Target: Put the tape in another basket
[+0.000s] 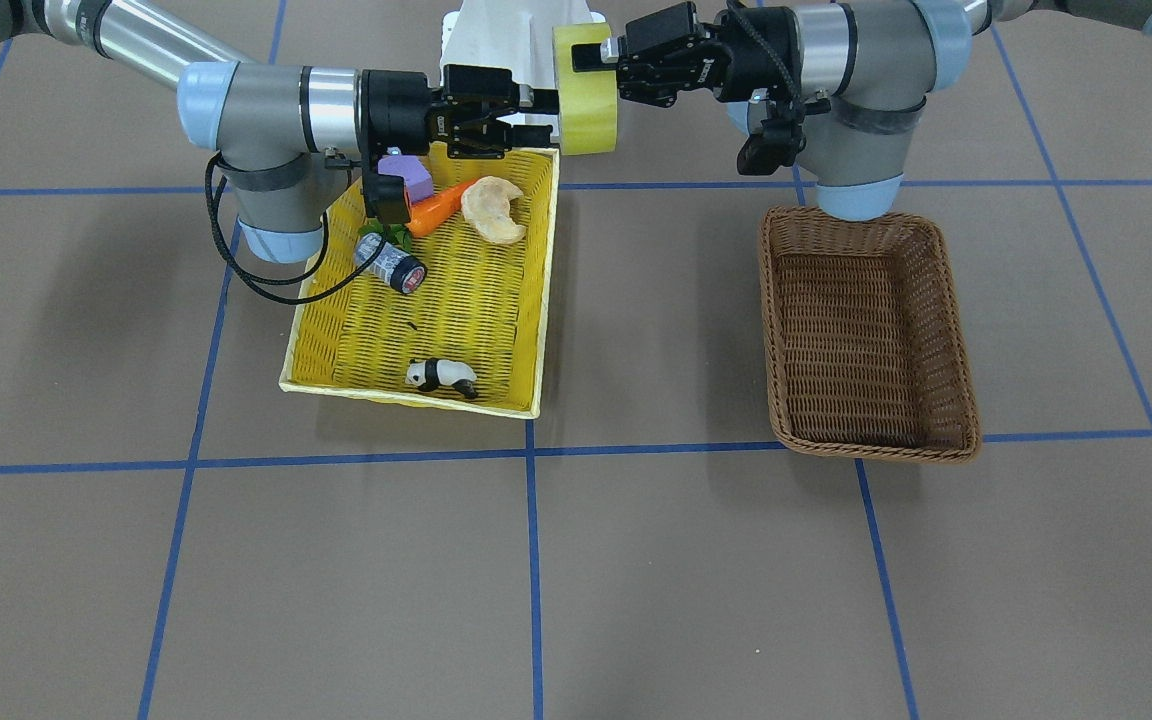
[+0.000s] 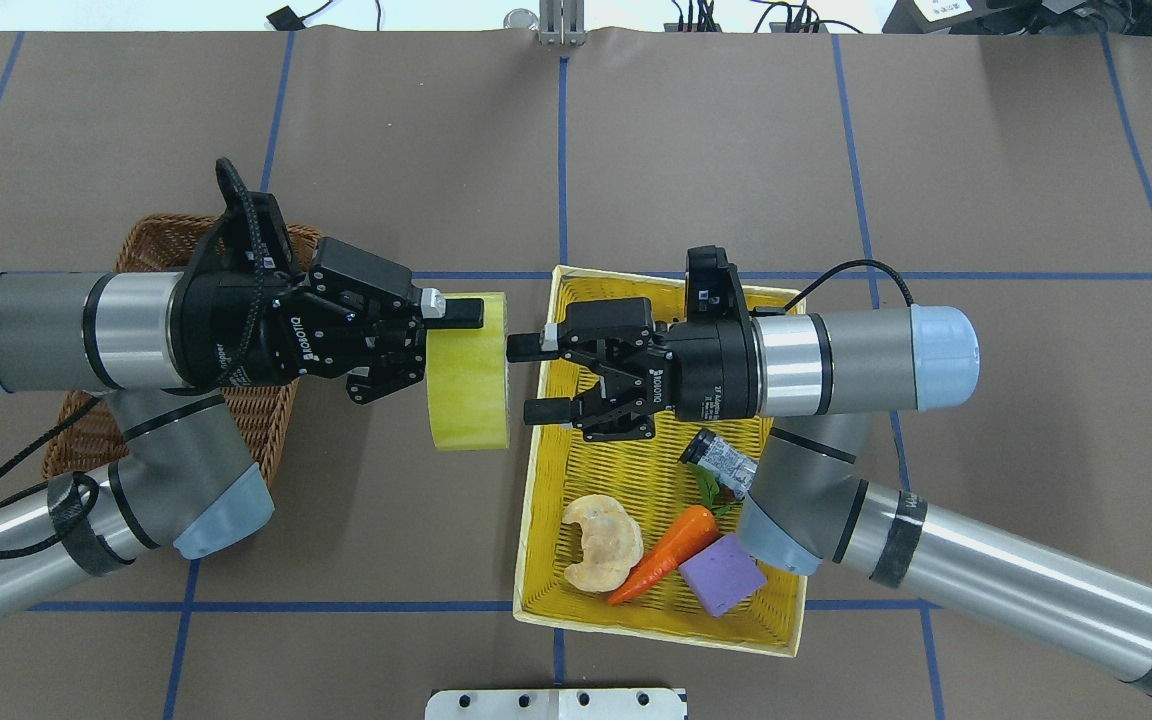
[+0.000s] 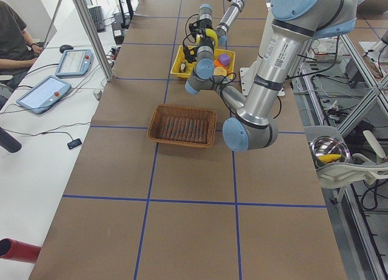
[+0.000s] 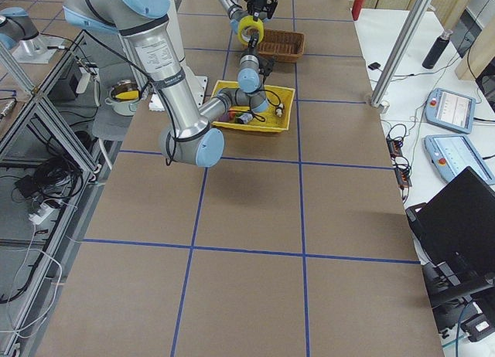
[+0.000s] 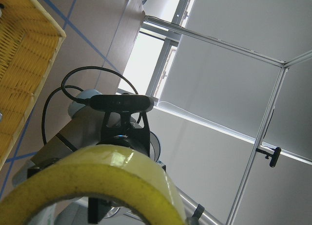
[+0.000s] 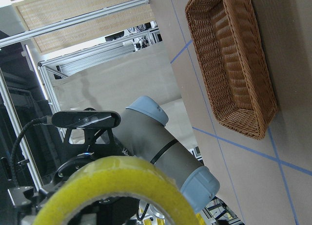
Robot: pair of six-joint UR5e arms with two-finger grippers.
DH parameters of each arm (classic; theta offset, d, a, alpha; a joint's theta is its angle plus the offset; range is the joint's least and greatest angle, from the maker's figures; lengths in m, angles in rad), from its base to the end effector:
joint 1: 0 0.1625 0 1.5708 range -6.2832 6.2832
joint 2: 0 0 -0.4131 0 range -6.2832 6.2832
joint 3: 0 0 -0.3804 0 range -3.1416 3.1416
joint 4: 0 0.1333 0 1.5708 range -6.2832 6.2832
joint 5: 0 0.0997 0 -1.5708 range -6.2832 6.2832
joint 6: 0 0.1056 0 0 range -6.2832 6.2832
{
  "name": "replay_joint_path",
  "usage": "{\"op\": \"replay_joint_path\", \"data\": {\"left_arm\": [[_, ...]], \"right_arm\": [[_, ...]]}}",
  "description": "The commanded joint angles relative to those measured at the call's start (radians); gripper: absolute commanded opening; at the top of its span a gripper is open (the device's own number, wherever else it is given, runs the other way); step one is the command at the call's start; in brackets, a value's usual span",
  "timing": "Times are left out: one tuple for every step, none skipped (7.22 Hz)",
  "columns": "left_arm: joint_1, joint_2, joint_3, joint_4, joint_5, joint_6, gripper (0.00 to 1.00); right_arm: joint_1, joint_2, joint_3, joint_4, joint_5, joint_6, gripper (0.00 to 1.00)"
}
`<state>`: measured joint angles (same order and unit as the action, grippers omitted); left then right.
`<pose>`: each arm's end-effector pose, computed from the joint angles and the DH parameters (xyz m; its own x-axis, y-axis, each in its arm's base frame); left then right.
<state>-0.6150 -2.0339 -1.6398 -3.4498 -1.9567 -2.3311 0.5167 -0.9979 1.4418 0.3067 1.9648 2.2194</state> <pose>0.3572 -0.3668 0.1997 -0.6678 -0.3099 -0.6767 -0.1806 0.9495 -0.2567 -0.4504 -0.3626 0.2069 -0.6007 0.3002 0.7410 0.1892 0.9539 -0.2331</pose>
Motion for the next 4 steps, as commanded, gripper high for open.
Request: {"op": "replay_joint_path", "data": {"left_arm": [[-0.024, 0.047, -0.005, -0.006, 0.081, 0.016, 0.0], [-0.082, 0.09, 0.0, 0.009, 0.088, 0.066, 0.0], [-0.116, 0.142, 0.026, 0.024, 0.087, 0.16, 0.0], [-0.132, 0.167, 0.043, 0.078, 0.052, 0.287, 0.0]], "right_arm": [[0.063, -0.027, 0.008, -0.001, -0.017, -0.013, 0.99], [0.162, -0.066, 0.008, -0.015, 0.008, -0.047, 0.99], [0.233, -0.111, -0.012, -0.04, 0.091, -0.222, 0.99], [0.284, -0.183, -0.009, -0.119, 0.135, -0.462, 0.99]]}}
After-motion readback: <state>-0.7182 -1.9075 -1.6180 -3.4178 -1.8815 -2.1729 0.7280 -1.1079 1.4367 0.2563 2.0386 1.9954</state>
